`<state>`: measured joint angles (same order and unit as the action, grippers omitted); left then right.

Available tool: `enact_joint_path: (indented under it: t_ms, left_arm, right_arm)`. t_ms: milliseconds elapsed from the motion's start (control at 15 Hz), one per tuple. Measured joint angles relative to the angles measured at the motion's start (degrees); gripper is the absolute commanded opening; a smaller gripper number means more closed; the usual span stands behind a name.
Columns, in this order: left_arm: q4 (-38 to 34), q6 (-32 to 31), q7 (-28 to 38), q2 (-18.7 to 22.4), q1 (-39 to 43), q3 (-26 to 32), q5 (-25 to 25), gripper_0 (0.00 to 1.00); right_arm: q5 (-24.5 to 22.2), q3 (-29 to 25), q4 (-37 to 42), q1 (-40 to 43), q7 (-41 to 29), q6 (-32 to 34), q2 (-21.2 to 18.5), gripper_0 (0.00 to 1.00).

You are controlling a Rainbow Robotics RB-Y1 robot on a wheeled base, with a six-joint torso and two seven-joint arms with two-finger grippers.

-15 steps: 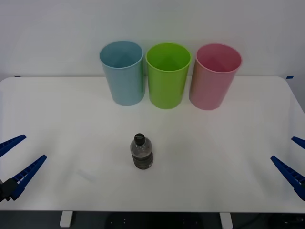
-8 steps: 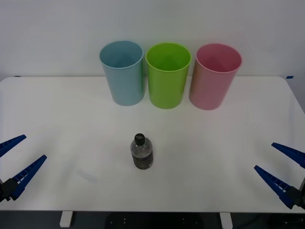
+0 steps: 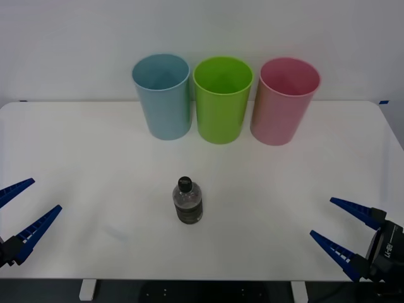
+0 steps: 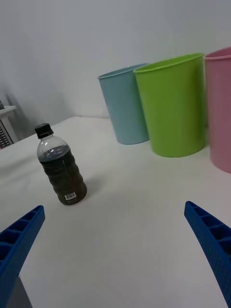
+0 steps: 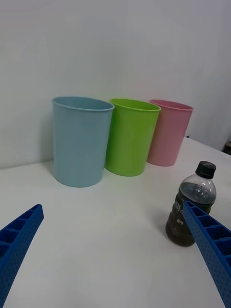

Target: Grasp the object on the table and drop it into the matching bin: aluminum can to the light blue bin, PET bottle to the pink bin.

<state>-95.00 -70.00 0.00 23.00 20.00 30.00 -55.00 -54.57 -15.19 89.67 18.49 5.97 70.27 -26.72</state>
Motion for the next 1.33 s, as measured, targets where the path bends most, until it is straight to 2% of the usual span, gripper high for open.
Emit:
enact_joint_path:
  t_ms: [200, 600, 1200, 1333]
  left_arm:
    - [0.00, 0.00, 0.00, 0.00, 0.00, 0.00, 0.00, 1.00]
    - [0.00, 0.00, 0.00, 0.00, 0.00, 0.00, 0.00, 1.00]
    - [0.00, 0.00, 0.00, 0.00, 0.00, 0.00, 0.00, 1.00]
    - [0.00, 0.00, 0.00, 0.00, 0.00, 0.00, 0.00, 1.00]
  right_arm:
    - [-0.50, 3.11, 0.03, -0.61, 1.87, -0.84, 0.00, 1.00]
    - [-1.23, 10.13, -0.02, -1.92, 12.76, -6.13, 0.00, 1.00]
    - [-1.32, 22.72, -0.02, -6.50, 14.94, -15.42, 0.29, 1.00]
    - [-2.98, 24.09, -0.02, -7.54, 15.12, -16.87, 1.49, 1.00]
